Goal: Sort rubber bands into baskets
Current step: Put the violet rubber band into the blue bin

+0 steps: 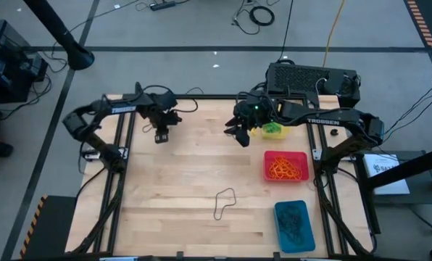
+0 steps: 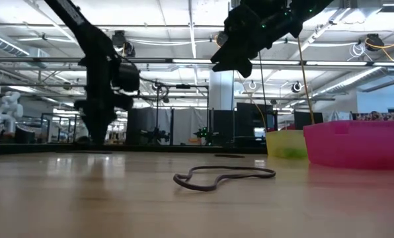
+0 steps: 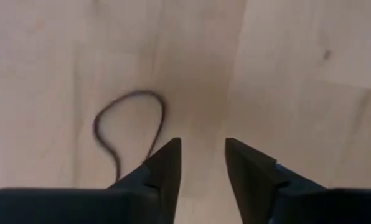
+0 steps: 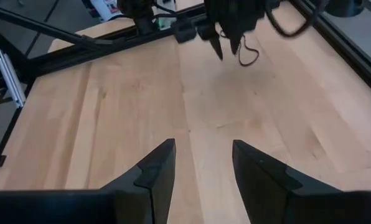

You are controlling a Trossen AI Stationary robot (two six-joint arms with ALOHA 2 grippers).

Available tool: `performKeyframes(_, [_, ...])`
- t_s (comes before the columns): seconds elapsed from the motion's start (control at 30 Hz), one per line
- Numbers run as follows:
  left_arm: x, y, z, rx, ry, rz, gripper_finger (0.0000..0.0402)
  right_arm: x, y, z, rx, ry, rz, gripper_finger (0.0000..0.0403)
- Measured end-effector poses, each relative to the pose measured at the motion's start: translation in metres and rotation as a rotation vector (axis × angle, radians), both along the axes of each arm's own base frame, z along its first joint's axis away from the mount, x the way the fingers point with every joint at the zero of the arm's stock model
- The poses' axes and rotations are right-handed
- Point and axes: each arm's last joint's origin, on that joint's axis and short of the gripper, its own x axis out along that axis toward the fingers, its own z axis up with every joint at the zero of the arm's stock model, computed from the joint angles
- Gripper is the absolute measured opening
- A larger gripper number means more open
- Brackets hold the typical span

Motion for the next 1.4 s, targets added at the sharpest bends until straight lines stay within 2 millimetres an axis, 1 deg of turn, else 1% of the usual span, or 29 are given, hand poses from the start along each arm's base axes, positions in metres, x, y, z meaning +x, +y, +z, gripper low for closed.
performKeyframes(0.13, [0.004,0.003,-0.025,-0.019,0.032,-0.012,0.0146,0.000,0.000,0.000,-0.011,0.000,0.005,0.0152])
performKeyframes(0.27, [0.008,0.009,-0.036,0.014,0.058,0.007,0.0148,-0.001,-0.002,0.000,-0.040,0.001,0.019,0.0152])
performKeyframes(0.37, [0.009,0.009,-0.036,-0.025,0.018,-0.011,0.0148,-0.002,-0.003,-0.001,-0.054,0.009,0.024,0.0152])
performKeyframes(0.57, [0.006,0.002,-0.023,-0.066,0.012,-0.091,0.0148,-0.005,-0.009,-0.002,-0.086,0.021,0.026,0.0152])
performKeyframes(0.7, [0.005,0.000,-0.007,-0.023,-0.047,-0.125,0.0148,-0.007,-0.015,-0.002,-0.111,0.021,0.023,0.0152])
performKeyframes(0.9, [0.006,0.003,-0.003,0.048,-0.052,-0.137,0.0148,-0.009,-0.021,-0.002,-0.121,0.023,0.009,0.0152])
performKeyframes(1.03, [0.009,0.009,-0.007,0.104,-0.044,-0.132,0.0148,-0.010,-0.023,-0.002,-0.121,0.023,0.004,0.0152])
performKeyframes(1.1, [0.009,0.012,-0.011,0.095,-0.037,-0.126,0.0148,-0.010,-0.023,-0.002,-0.120,0.026,0.004,0.0152])
performKeyframes(1.33, [0.005,0.016,-0.036,0.019,0.034,-0.099,0.0148,-0.013,-0.021,-0.007,-0.094,0.083,0.008,0.0152])
performKeyframes(1.4, [0.004,0.017,-0.039,0.003,0.047,-0.093,0.0141,-0.014,-0.021,-0.008,-0.089,0.094,0.009,0.0152])
